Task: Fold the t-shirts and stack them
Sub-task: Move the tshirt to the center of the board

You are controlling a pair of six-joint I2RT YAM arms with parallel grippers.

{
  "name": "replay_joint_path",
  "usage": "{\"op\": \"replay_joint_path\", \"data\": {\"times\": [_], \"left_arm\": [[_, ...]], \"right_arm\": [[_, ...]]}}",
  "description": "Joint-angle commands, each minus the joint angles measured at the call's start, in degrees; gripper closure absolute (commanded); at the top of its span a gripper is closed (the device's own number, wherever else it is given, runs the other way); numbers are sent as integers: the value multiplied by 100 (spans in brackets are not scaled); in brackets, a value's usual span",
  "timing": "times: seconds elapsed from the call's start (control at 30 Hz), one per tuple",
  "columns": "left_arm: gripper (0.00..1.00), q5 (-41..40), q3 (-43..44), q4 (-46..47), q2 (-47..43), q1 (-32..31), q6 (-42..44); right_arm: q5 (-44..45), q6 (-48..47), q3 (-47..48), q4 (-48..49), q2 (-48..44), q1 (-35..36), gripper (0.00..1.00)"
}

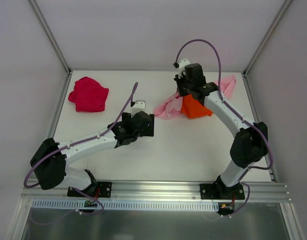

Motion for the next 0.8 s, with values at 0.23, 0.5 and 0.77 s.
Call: {"op": "replay_joint_path", "data": {"times": [0.23, 0.5, 0.77], "left_arm": [[1, -127, 18, 136, -243, -48, -151], [1, -162, 0, 145, -260, -48, -151], [1, -215, 1, 109, -286, -48, -160]], "right_arm": [[-1578, -347, -112, 34, -873, 77, 48], [697, -479, -673, 683, -758, 103, 0], [1545, -5, 1303, -1487, 980, -213, 3]]}}
